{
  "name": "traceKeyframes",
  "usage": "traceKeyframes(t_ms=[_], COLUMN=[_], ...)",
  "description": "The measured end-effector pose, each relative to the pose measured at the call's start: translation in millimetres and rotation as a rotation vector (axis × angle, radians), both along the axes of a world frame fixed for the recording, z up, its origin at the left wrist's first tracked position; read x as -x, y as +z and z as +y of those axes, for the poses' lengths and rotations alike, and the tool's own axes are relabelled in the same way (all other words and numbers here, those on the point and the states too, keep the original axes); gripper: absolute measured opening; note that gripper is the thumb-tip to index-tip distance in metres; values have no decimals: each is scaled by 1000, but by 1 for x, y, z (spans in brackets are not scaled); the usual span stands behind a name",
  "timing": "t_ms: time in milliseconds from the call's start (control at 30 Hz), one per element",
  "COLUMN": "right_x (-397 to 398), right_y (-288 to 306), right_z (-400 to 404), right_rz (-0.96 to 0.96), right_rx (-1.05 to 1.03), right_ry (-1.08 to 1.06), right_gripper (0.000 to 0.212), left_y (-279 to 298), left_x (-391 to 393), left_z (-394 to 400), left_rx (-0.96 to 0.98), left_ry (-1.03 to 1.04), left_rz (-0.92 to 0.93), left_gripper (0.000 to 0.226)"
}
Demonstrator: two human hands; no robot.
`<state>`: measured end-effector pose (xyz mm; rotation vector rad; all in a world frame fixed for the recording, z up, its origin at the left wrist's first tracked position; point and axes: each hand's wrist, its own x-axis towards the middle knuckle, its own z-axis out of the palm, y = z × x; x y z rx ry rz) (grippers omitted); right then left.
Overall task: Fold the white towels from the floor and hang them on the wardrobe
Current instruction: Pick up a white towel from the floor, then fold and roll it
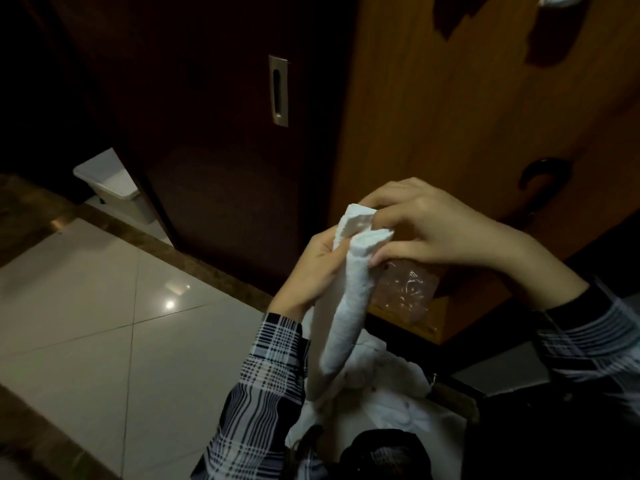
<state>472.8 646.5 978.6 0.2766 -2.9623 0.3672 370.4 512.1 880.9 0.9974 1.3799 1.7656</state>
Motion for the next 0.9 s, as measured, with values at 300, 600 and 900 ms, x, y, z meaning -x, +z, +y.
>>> traceKeyframes(t_ms=[300,600,900], right_x=[1,2,-2], right_y=[-19,-22,-9], right_z=[-2,-5,-3], right_rz=[191,272,201], right_rx=[249,483,730], right_ry=[-149,-220,-150], right_gripper=[41,25,24], left_y=[5,7,3], left_x=[-7,-9,-4], left_z=[4,0,-10], left_rx=[-42,-36,116], left_ry=[44,-24,-78], left_rz=[-62,-99,113], left_gripper=[29,57,38])
